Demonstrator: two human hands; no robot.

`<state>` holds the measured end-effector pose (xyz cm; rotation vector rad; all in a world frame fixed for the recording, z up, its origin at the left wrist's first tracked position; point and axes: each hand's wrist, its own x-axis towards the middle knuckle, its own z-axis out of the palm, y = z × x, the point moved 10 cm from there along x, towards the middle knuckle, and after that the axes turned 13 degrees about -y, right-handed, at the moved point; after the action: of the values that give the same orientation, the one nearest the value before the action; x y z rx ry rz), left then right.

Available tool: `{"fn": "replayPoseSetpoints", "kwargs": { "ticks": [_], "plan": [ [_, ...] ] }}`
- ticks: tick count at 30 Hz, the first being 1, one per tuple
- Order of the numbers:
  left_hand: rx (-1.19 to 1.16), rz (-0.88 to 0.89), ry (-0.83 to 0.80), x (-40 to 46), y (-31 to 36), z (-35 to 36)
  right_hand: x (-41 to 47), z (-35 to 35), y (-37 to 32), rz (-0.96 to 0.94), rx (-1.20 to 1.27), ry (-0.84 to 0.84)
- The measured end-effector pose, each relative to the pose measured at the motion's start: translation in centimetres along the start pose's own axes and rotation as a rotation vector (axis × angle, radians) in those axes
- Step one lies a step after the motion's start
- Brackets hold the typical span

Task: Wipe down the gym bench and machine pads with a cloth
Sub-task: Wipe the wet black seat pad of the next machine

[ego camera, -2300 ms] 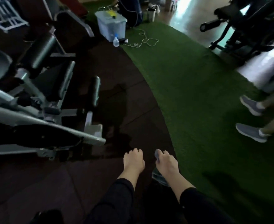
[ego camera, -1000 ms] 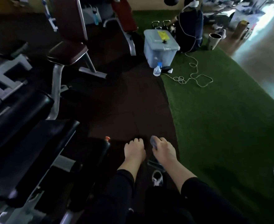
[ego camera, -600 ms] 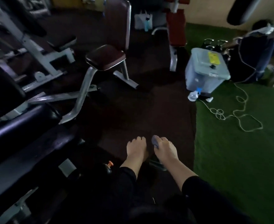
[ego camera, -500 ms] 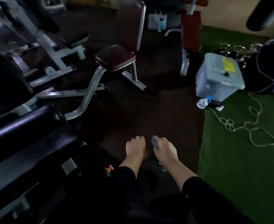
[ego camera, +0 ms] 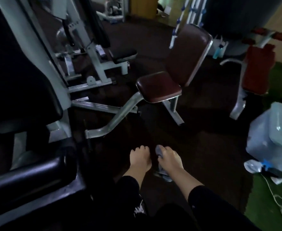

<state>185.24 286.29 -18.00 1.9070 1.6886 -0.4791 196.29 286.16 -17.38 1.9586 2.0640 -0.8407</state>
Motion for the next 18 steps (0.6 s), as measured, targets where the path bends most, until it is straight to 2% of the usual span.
{"fn": "replayPoseSetpoints", "kwargs": {
  "ticks": [9,18],
  "plan": [
    [-0.164,-0.217,0.046,8.8,-10.4,-7.8,15.8,-4.0,-11.4,-0.268,-0.217,-0.137],
    [-0.402,-0.550,0.074,15.4,-23.3,-13.9,30.7,-5.9,-23.7,-0.576,-0.519,-0.268]
  ]
}}
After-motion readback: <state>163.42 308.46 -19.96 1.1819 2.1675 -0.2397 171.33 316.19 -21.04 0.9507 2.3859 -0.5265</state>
